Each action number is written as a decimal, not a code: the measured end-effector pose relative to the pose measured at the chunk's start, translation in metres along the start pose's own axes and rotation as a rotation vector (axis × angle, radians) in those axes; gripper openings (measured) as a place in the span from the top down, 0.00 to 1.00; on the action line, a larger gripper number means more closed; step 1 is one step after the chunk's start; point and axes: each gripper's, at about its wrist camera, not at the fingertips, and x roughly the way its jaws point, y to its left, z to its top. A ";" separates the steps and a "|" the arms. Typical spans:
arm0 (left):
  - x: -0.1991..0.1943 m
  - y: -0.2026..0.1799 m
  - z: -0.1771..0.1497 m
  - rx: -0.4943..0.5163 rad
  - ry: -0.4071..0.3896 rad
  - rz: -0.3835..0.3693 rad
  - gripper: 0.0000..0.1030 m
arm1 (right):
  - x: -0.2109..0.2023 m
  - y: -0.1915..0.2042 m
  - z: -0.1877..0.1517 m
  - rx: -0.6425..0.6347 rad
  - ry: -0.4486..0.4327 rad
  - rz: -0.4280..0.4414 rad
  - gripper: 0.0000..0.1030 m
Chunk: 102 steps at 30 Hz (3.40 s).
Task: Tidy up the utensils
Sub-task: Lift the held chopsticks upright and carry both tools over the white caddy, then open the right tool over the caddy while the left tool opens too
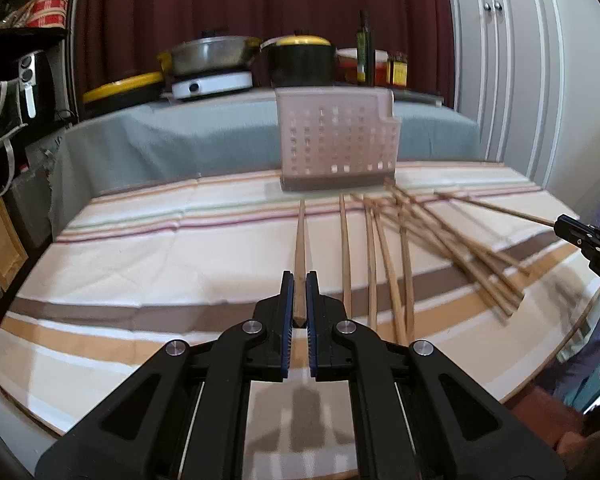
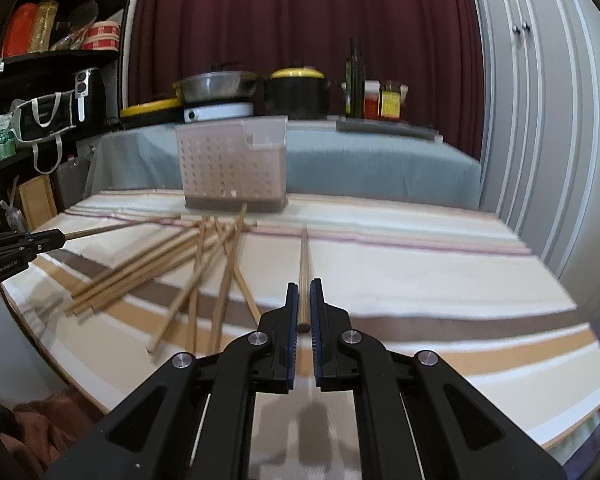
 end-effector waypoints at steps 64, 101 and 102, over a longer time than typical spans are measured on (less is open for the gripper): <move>-0.016 0.043 0.288 -0.084 -0.455 -0.074 0.94 | 0.044 0.010 0.260 0.036 -0.375 0.152 0.93; 0.073 0.013 0.221 0.008 -0.334 -0.041 0.41 | 0.091 0.021 0.208 0.075 -0.277 0.095 0.32; 0.070 0.014 0.218 0.007 -0.328 -0.041 0.41 | 0.086 0.020 0.206 0.078 -0.276 0.091 0.32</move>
